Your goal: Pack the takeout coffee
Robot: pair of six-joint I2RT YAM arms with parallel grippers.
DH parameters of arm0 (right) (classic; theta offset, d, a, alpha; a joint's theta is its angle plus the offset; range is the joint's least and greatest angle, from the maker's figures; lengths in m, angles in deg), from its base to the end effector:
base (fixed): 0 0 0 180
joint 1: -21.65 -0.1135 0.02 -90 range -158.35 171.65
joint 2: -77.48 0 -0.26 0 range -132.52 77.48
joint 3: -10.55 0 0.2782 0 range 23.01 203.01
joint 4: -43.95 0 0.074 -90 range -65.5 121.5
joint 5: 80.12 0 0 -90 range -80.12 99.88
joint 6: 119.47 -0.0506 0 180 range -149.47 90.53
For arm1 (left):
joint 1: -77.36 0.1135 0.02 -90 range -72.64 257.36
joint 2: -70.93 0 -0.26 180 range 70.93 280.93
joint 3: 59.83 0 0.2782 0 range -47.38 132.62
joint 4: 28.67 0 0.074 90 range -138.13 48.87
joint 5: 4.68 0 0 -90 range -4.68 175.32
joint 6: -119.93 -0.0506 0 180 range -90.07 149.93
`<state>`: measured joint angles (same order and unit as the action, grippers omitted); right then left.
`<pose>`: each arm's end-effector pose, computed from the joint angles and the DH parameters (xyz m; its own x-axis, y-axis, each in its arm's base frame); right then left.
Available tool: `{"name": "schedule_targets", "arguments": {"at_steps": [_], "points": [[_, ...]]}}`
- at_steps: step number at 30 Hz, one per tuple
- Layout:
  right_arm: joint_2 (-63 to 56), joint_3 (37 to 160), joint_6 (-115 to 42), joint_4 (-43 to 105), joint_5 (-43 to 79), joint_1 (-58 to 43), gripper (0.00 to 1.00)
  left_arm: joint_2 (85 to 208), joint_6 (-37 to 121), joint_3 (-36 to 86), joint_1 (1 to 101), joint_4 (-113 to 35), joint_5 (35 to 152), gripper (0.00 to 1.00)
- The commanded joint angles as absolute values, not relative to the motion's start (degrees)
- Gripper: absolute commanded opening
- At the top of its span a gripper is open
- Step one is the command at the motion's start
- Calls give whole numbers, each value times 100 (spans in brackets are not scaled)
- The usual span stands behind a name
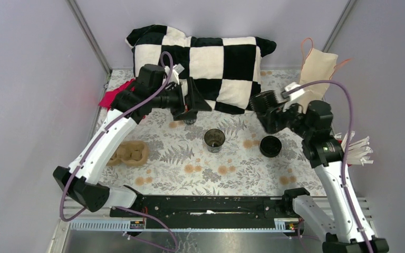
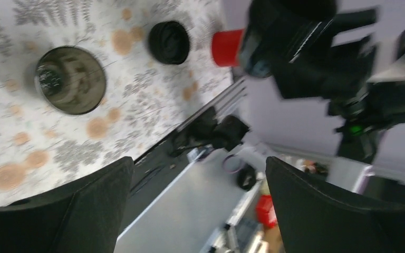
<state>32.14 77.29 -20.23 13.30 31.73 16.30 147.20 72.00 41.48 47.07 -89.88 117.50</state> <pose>0.2130 0.0389 0.3805 -0.0853 -0.1577 -0.9838 -0.4721 0.8759 -0.0994 0.2495 -0.1769 0.4149 -0.9131 -0.1234 -0.3887 0.2510 0.5810 -0.7742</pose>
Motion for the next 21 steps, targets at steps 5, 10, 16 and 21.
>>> {"name": "schedule_targets", "arguments": {"at_steps": [5,10,16,21], "points": [[2650,7895,-1933,1805,4197,209,53,14964,10910,2751,5185,-4990,13572,99],[2349,7930,-2202,2218,4365,-126,48,15058,11377,2432,5574,-4897,13358,94],[2097,7993,-2136,2431,4360,-483,49,15520,11698,2503,5538,-4650,13703,87],[2039,7961,-2194,2590,4331,-580,48,15828,10817,2882,5241,-5749,13808,85]]}}
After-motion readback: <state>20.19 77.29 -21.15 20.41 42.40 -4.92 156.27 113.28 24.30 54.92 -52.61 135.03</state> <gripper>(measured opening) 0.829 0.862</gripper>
